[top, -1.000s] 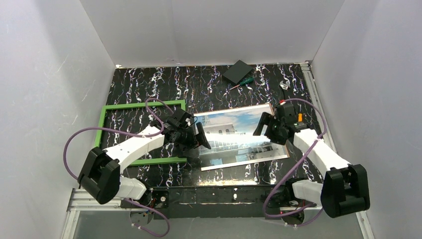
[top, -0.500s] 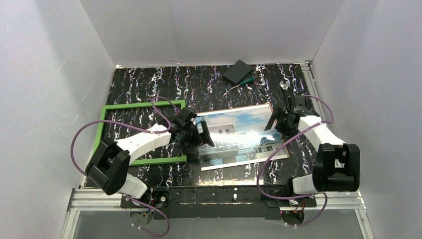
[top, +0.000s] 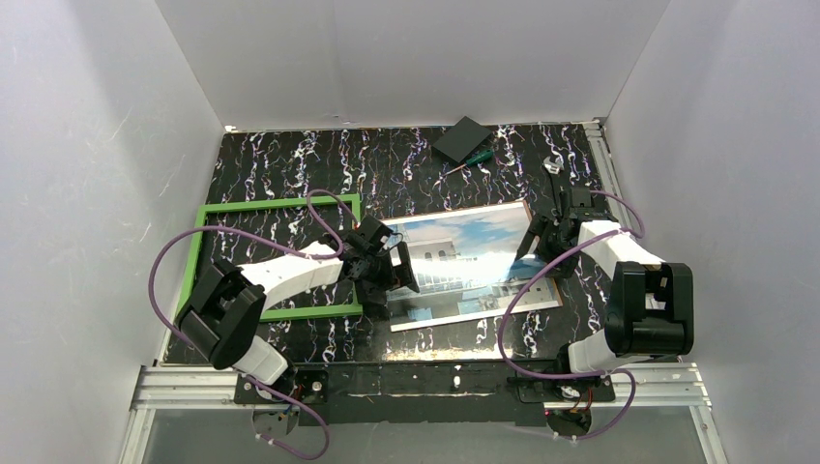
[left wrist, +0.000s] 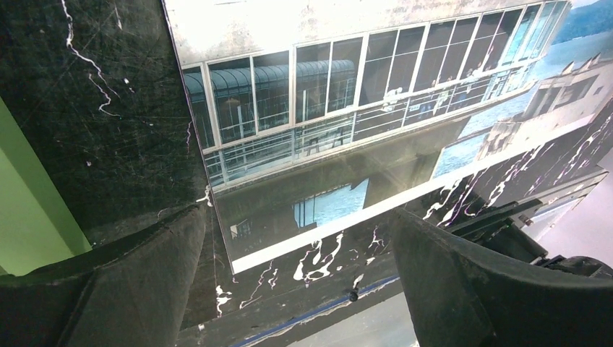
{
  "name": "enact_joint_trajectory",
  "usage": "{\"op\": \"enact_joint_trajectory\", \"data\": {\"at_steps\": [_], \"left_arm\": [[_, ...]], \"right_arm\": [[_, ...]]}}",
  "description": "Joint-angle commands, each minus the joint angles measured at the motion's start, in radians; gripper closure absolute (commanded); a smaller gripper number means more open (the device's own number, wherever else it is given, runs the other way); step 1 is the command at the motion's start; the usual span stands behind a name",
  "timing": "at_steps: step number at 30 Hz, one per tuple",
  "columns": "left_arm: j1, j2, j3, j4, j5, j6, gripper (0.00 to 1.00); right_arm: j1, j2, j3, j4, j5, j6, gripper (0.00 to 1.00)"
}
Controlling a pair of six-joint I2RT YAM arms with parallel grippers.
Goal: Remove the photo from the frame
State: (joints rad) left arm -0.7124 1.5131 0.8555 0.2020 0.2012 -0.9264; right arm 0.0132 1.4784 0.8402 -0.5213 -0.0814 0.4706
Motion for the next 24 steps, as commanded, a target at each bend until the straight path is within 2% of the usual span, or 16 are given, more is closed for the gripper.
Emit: {"op": "enact_joint_trajectory", "data": {"at_steps": [1, 24], "left_arm": [[-0.008, 0.014, -0.027, -0.066, -0.013, -0.002, 0.02], [-0.026, 0.023, 0.014, -0.053, 0.044, -0.045, 0.03]], "right_arm": [[-0.002, 0.019, 0.001, 0.029, -0.030, -0.002, 0.07], [-0.002, 0.046, 0.001, 0.045, -0.060, 0.000, 0.08]]}}
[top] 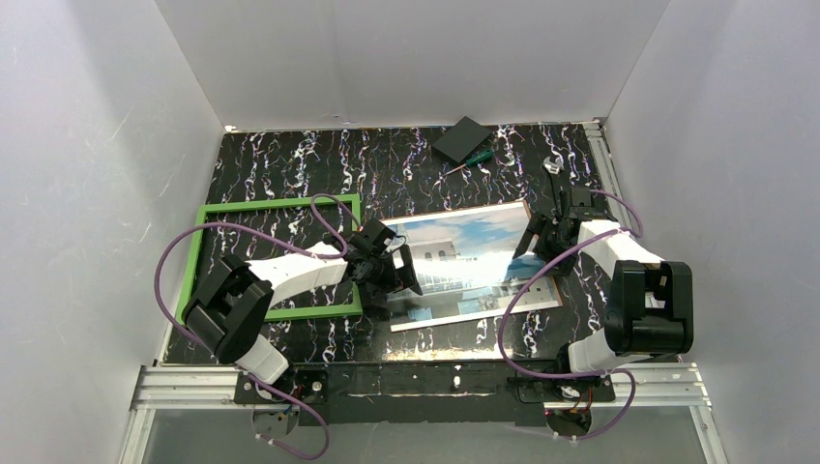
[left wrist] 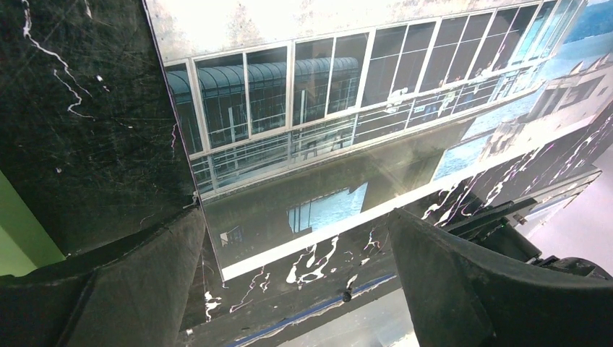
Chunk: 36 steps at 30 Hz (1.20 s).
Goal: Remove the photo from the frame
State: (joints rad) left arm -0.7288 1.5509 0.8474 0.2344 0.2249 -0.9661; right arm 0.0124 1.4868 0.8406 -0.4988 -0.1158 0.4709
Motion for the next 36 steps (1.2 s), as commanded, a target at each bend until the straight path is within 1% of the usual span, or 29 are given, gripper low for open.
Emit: {"op": "enact_joint_trajectory", "data": {"at_steps": [1, 8, 14, 19, 22, 25, 28, 31, 36], "left_arm": [[-0.010, -0.021, 0.025, -0.090, 0.021, -0.005, 0.03], [-0.023, -0.076, 0.058, -0.146, 0.007, 0.003, 0.02], [-0.024, -0.092, 0.072, -0.158, 0.014, -0.008, 0.02], [-0.023, -0.073, 0.075, -0.141, 0.030, -0.024, 0.02], [-0.023, -0.089, 0.043, -0.098, 0.014, -0.037, 0.06], [-0.023, -0.136, -0.039, 0.033, -0.023, -0.052, 0.13], [-0.023, -0.173, -0.094, 0.128, -0.053, -0.068, 0.28], [-0.023, -0.191, -0.103, 0.135, -0.075, -0.064, 0.43], [-0.023, -0.216, -0.107, 0.112, -0.109, -0.067, 0.58]], "right_arm": [[-0.001, 0.039, 0.001, 0.023, -0.026, -0.001, 0.08], [-0.002, 0.053, 0.000, 0.028, -0.034, 0.000, 0.08], [-0.001, 0.055, 0.003, 0.027, -0.039, 0.000, 0.08], [-0.002, 0.057, 0.000, 0.027, -0.038, -0.001, 0.08], [-0.002, 0.060, -0.002, 0.027, -0.040, -0.001, 0.08], [-0.002, 0.061, 0.000, 0.028, -0.042, -0.003, 0.08], [-0.002, 0.061, 0.004, 0.027, -0.048, -0.002, 0.08], [-0.001, 0.062, 0.005, 0.027, -0.047, -0.005, 0.08], [-0.001, 0.067, 0.003, 0.029, -0.052, -0.007, 0.08]]}}
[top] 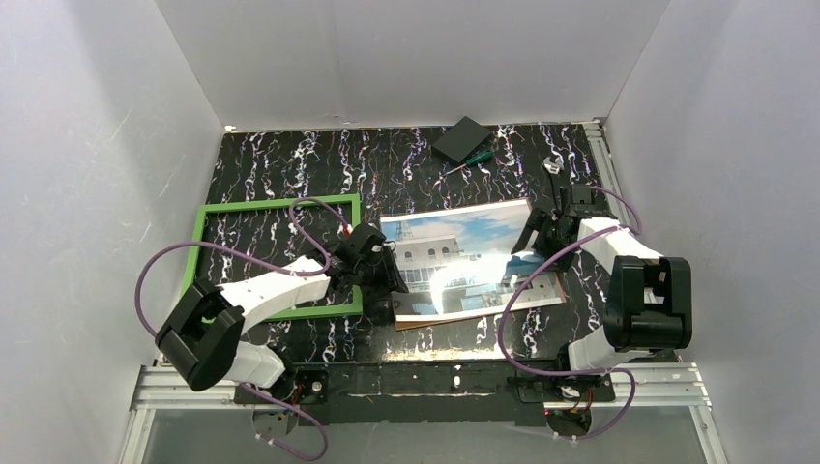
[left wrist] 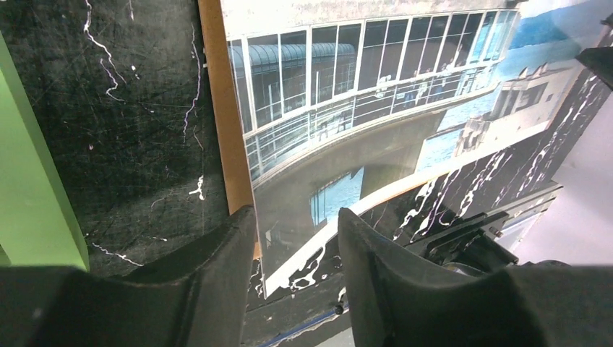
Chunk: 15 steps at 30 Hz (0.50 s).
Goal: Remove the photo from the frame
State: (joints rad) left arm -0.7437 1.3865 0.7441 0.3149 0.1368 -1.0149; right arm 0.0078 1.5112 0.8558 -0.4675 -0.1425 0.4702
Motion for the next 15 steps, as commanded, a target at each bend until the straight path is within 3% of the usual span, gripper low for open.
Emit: {"op": "enact_joint_trajectory", "data": {"at_steps": [1, 15], "left_arm": [[-0.008, -0.058, -0.007, 0.033, -0.027, -0.021, 0.61], [-0.002, -0.073, -0.012, 0.084, -0.004, -0.056, 0.78]], "right_arm": [[0.003, 0.043, -0.012, -0.001, -0.025, -0.007, 0.08], [0.004, 0.047, -0.022, 0.011, -0.034, -0.007, 0.08]]}}
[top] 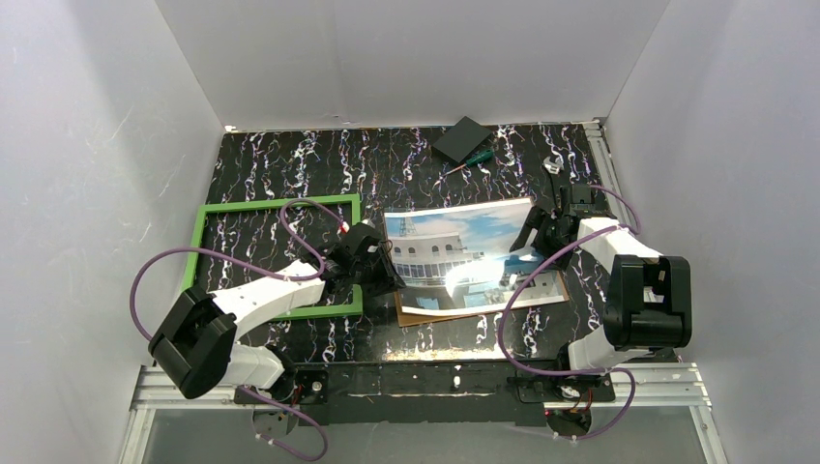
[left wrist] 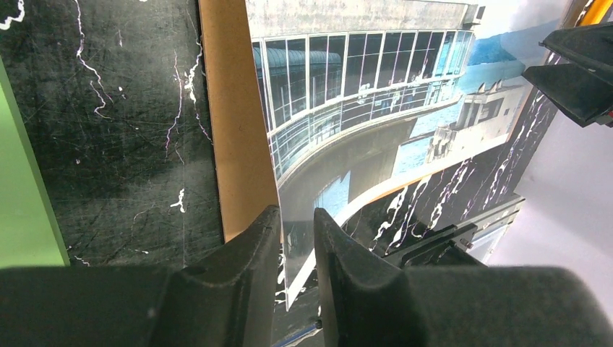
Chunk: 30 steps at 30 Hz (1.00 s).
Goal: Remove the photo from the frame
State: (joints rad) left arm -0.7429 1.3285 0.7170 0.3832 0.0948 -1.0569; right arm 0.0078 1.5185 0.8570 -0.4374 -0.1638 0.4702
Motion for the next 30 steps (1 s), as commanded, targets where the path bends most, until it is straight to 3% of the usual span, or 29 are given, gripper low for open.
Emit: {"op": "enact_joint_trajectory", "data": {"at_steps": [1, 5, 9, 14, 17, 27, 30], "left_arm": [[-0.003, -0.016, 0.017, 0.012, 0.039, -0.011, 0.78], [-0.001, -0.005, 0.047, -0.046, 0.047, -0.017, 0.82], [0.002, 0.005, 0.074, -0.132, 0.034, -0.063, 0.94], [0.005, 0.007, 0.092, -0.230, 0.025, -0.101, 1.00], [0.010, 0.006, 0.113, -0.312, 0.012, -0.122, 1.00], [0.048, 0.044, 0.119, -0.342, 0.075, -0.173, 1.00], [0.051, 0.046, 0.112, -0.333, 0.069, -0.167, 1.00]], "right_arm": [[0.003, 0.039, -0.023, -0.018, -0.013, -0.007, 0.08], [0.003, 0.033, -0.023, -0.022, -0.014, -0.007, 0.08], [0.003, 0.029, -0.021, -0.026, -0.009, -0.008, 0.09], [0.021, 0.009, -0.026, -0.023, 0.006, -0.018, 0.09], [0.042, -0.017, -0.022, -0.028, 0.030, -0.022, 0.08], [0.234, -0.225, 0.048, -0.133, 0.263, -0.066, 0.02], [0.326, -0.292, 0.046, -0.131, 0.231, -0.071, 0.02]]}}
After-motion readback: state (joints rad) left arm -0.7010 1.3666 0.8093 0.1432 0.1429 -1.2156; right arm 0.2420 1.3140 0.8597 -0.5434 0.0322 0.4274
